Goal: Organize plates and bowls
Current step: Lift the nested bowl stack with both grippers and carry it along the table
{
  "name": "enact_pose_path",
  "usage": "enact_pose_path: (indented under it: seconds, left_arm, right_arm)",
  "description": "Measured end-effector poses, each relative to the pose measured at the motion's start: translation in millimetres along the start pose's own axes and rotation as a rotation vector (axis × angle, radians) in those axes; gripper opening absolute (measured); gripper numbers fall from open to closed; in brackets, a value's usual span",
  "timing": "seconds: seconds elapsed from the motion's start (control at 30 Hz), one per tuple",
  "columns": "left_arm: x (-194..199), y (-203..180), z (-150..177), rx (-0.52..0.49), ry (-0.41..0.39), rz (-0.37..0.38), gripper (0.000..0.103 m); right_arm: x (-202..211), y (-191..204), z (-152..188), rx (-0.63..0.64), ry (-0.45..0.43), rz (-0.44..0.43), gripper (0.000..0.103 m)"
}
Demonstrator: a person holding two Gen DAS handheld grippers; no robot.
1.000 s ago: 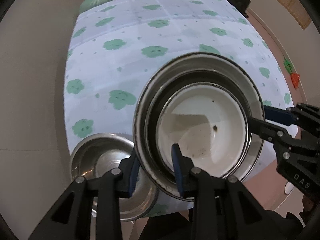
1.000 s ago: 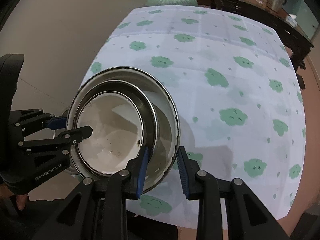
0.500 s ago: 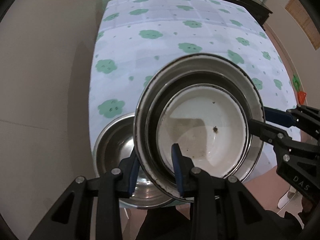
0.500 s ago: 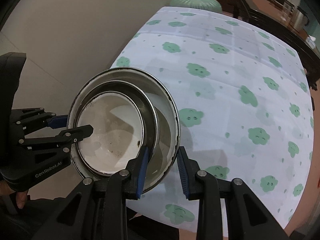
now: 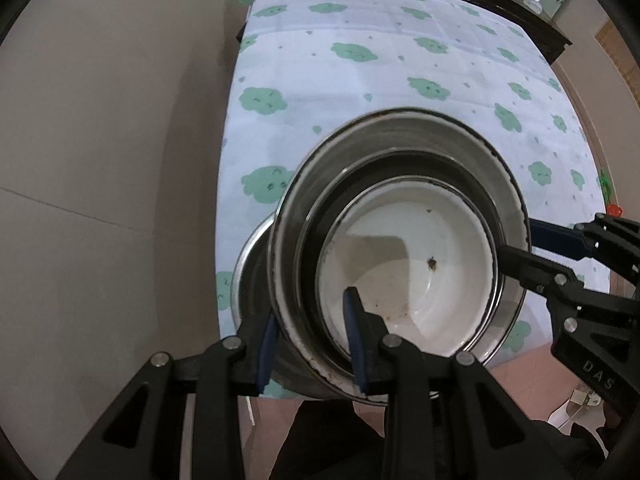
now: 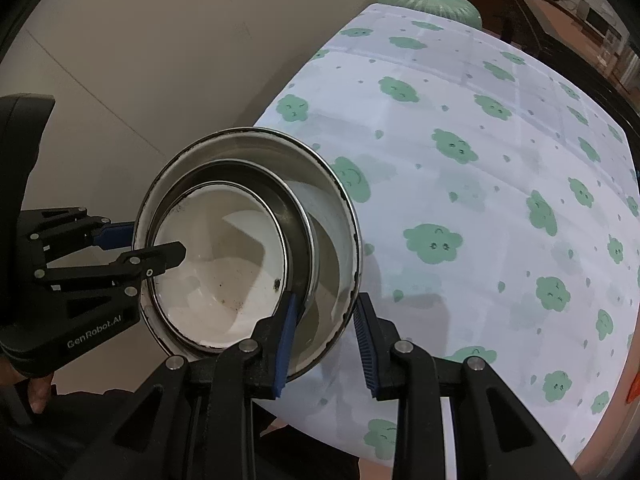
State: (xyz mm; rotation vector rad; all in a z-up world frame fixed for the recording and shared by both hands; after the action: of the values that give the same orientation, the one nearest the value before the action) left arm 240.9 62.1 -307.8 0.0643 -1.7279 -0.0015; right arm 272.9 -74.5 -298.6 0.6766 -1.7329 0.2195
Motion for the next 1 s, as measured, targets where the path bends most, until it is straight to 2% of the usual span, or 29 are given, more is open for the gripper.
enact_pose_path:
  seconds: [1.0]
  left_arm:
    - [-27.0,33.7,28.8,0.085,0.069,-0.013,0.029]
  right_arm:
    - [-31.7,36.6,1.2,0.079,0.061,-0.020,0.032]
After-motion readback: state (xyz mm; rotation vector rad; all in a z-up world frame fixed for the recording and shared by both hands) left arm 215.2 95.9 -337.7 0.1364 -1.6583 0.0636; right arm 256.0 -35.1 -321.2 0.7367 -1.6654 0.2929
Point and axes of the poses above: each gripper's, at about its wrist camera, not at the fingertips, and x roughly against the way its jaws point, y to its left, z to its underside, the point moved 6 cm from there along -x, roughly the way its jaws point, and after that the axes turned 2 degrees about -z, right-handed, at the moved point
